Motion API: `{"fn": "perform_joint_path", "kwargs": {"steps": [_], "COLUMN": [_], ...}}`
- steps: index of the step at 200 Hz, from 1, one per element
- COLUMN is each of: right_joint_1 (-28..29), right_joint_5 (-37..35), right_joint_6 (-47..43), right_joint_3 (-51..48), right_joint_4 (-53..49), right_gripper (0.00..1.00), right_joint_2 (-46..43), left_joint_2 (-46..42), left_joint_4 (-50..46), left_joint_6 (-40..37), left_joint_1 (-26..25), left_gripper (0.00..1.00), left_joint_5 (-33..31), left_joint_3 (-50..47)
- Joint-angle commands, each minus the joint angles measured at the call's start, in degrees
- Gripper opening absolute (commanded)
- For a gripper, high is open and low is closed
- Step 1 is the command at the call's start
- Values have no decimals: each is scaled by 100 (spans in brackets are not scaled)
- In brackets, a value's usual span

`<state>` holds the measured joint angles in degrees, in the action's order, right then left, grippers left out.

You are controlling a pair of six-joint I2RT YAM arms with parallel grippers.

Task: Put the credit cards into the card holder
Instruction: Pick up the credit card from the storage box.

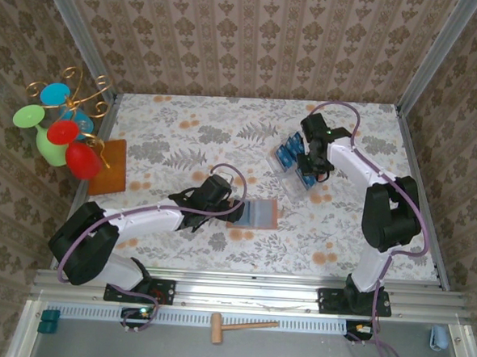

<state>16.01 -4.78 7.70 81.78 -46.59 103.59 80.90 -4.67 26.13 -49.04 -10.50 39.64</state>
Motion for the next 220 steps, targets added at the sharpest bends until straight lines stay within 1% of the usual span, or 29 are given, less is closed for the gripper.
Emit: {"fn": "perform_joint_path", "kwargs": {"steps": [1, 33, 78, 106, 133, 168, 198, 220], "right_joint_1": [-44, -100, -161, -162, -165, -168, -164, -168], "right_joint_5": [326, 476, 875, 970, 991, 1147, 1476, 1846], "right_joint_6": [-14, -12, -219, -330, -333, -146, 144, 495], "right_joint_3": [-55, -22, 240, 441, 579, 770, 892, 711], "right_joint_4": [-13, -8, -144, -239, -321, -303, -188, 126], "right_gripper": [17, 11, 7, 0, 0, 0, 0, 0], "right_joint_2": [-47, -126, -293, -381, -522, -990, -1415, -1751], "left_joint_2": [-7, -22, -22, -35, -57, -118, -114, -85], "left_joint_4": [-24, -37, -21, -76, -121, -191, -298, -342], "left_joint_6": [12, 7, 15, -15, -21, -11, -33, -85], "left_joint_1": [30, 34, 33, 34, 28, 39, 52, 70], "left_gripper": [100, 100, 100, 100, 100, 100, 100, 100], "left_joint_5": [40, 40, 66, 76, 57, -17, -65, -79], "left_joint_3": [106, 119, 114, 132, 149, 167, 226, 261]}}
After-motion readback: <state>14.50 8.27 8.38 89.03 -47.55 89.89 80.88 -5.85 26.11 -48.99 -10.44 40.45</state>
